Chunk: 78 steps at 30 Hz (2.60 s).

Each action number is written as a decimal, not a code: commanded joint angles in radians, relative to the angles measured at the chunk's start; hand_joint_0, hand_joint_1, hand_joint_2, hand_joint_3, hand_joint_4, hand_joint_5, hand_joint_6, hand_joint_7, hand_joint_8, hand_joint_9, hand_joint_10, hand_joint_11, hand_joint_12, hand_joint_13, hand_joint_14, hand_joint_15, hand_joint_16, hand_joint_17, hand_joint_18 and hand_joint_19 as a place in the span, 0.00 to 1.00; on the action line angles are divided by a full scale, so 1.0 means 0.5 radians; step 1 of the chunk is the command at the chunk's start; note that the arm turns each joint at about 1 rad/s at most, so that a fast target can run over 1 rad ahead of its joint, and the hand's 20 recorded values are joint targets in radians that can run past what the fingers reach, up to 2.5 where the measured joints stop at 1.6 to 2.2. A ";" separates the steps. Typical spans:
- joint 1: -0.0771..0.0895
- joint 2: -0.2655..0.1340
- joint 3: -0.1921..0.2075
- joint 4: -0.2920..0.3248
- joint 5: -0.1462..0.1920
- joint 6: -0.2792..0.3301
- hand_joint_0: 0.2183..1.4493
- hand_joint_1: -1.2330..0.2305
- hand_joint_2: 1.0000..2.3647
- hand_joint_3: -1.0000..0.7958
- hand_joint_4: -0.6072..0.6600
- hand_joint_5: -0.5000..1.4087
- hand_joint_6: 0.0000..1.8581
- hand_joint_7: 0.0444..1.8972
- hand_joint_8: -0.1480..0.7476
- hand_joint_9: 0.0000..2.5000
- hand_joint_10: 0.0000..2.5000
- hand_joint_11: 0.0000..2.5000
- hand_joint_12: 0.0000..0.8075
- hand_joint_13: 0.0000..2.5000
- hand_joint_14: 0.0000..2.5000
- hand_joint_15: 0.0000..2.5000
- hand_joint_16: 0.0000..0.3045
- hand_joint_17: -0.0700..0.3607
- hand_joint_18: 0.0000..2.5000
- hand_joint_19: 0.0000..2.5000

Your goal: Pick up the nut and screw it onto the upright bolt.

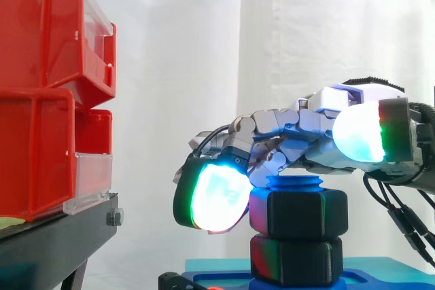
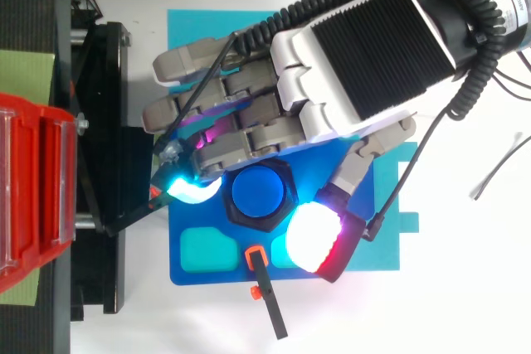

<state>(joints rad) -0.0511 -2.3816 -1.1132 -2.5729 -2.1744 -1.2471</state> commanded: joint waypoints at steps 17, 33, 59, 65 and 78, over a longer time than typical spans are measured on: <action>-0.033 0.002 0.002 0.010 -0.026 0.000 0.24 0.71 0.00 0.28 0.59 0.27 0.33 0.69 0.44 0.38 0.00 0.00 0.27 0.27 0.00 0.00 0.07 0.28 0.14 0.00; -0.051 -0.001 0.002 0.016 -0.041 0.000 0.21 0.76 0.00 0.28 0.54 0.28 0.37 0.59 0.42 0.49 0.00 0.00 0.21 0.34 0.00 0.00 0.06 0.26 0.20 0.02; -0.116 0.002 0.060 0.001 -0.143 0.003 0.21 0.75 0.00 0.28 0.50 0.30 0.36 0.60 0.36 0.60 0.00 0.00 0.16 0.41 0.00 0.00 0.05 0.24 0.28 0.05; -0.125 0.002 0.094 -0.011 -0.155 0.003 0.21 0.75 0.00 0.28 0.51 0.30 0.35 0.61 0.37 0.62 0.00 0.00 0.16 0.41 0.00 0.00 0.05 0.24 0.29 0.06; -0.152 0.002 0.290 -0.226 -0.225 -0.012 0.20 0.77 0.00 0.28 0.61 0.27 0.27 0.74 0.42 0.55 0.00 0.02 0.23 0.36 0.00 0.00 0.08 0.30 0.23 0.05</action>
<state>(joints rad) -0.1242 -2.3809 -0.9889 -2.6656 -2.2799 -1.2491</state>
